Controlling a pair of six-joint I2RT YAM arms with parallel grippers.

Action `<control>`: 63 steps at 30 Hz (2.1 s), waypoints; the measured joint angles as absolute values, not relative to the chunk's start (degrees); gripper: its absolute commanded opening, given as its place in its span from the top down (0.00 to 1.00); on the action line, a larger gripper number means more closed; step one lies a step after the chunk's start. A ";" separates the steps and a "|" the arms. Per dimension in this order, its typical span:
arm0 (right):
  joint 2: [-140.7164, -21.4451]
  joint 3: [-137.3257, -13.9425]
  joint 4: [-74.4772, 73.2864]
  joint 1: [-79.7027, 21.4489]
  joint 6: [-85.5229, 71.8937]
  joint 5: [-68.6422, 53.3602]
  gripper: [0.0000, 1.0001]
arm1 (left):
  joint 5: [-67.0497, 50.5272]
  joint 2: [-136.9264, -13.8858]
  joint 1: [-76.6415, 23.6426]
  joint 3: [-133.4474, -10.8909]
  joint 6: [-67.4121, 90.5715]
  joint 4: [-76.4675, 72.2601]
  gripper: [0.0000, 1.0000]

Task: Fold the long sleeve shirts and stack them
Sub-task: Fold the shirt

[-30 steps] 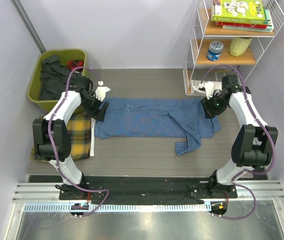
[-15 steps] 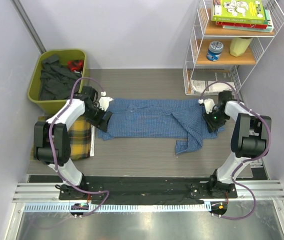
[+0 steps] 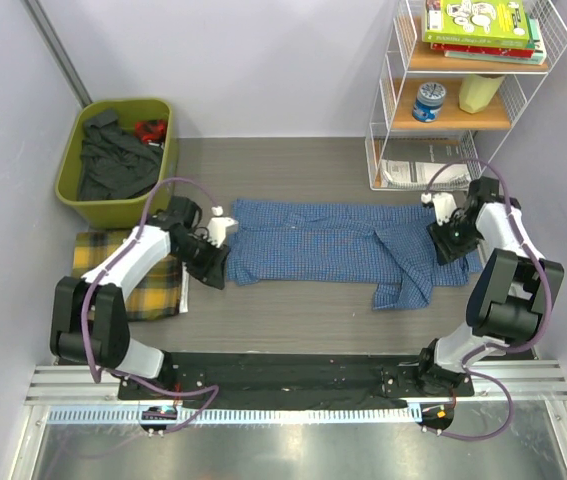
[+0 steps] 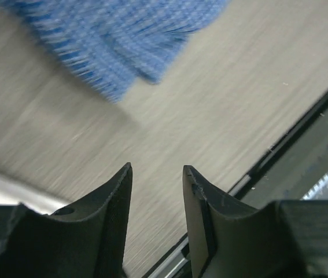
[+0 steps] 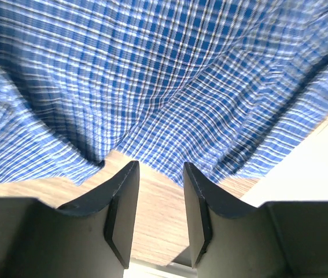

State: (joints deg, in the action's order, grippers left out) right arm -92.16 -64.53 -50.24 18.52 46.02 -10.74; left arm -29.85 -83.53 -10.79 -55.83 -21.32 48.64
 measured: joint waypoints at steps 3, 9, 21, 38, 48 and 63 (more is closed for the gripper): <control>-90.24 -65.71 -51.35 18.11 46.04 -11.20 0.59 | -30.11 -83.85 -15.33 -55.92 -20.21 48.45 0.59; -93.10 -65.73 -51.46 18.50 45.74 -10.28 0.59 | -29.23 -93.01 -18.83 -61.04 -14.31 46.98 0.59; -100.60 -63.09 -47.79 18.50 44.84 -7.40 0.59 | -26.92 -96.27 -20.88 -58.50 -6.57 40.93 0.56; -101.62 -63.26 -47.09 18.48 44.62 -5.19 0.59 | -25.32 -98.78 -21.69 -58.24 -3.53 37.69 0.62; -102.04 -63.70 -47.16 18.48 44.62 -4.54 0.59 | -25.93 -101.34 -21.74 -60.23 -4.05 37.10 1.00; -102.37 -64.03 -47.03 18.41 45.12 -3.33 0.58 | -9.85 -94.41 -22.02 -64.88 -21.58 51.99 0.59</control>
